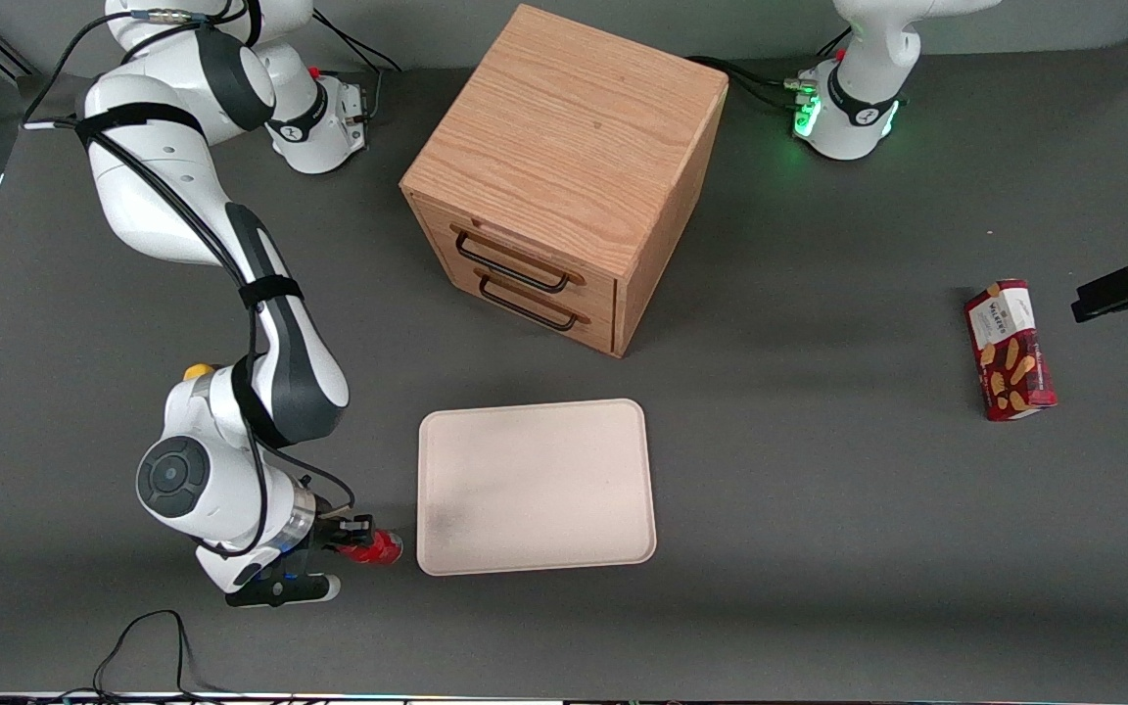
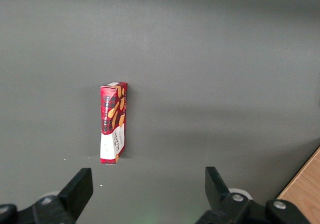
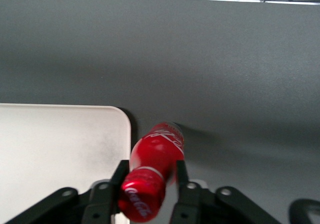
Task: Place coke bottle on tray
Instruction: 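Close the right gripper around the bottle's neck, then lift the bottle and carry it over the cream tray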
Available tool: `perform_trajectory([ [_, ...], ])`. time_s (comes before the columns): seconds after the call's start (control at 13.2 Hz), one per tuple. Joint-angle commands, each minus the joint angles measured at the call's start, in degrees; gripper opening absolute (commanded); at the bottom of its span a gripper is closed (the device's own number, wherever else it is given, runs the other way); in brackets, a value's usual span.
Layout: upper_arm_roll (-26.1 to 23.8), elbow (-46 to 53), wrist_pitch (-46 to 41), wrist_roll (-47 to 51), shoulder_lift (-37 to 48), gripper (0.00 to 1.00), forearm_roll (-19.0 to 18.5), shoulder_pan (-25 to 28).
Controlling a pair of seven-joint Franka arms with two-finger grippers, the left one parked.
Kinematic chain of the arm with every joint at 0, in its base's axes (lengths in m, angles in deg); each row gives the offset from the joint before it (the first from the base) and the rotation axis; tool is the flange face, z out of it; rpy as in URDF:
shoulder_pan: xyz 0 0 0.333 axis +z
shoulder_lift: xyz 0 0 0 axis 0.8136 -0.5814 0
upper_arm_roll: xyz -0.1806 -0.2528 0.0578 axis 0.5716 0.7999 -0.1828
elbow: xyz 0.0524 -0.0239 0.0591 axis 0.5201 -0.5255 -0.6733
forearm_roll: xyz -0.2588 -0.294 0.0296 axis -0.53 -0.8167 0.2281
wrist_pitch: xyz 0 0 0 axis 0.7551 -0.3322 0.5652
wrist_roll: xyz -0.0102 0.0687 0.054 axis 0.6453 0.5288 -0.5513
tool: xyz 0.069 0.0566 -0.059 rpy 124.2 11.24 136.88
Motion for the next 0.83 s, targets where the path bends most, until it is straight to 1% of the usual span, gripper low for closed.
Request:
perform_trajectory([
  [0.0,-0.08,0.70,0.03,0.90,-0.10,0.09,-0.75,0.28],
  [0.08,0.01,0.78,-0.59,0.82,0.25,0.05,-1.88,0.46],
  [0.15,-0.08,0.79,-1.55,0.90,0.69,0.03,-5.03,0.81],
  [0.23,-0.08,0.87,-3.56,0.99,1.73,0.02,-7.41,1.16],
  [0.38,-0.17,1.22,-9.52,0.20,4.71,0.02,-8.13,1.43],
  [0.6,-2.53,1.40,-18.76,-1.73,10.87,0.02,-8.22,1.25],
  [0.75,-3.67,1.40,-21.68,-1.73,14.56,0.02,-8.22,1.34],
])
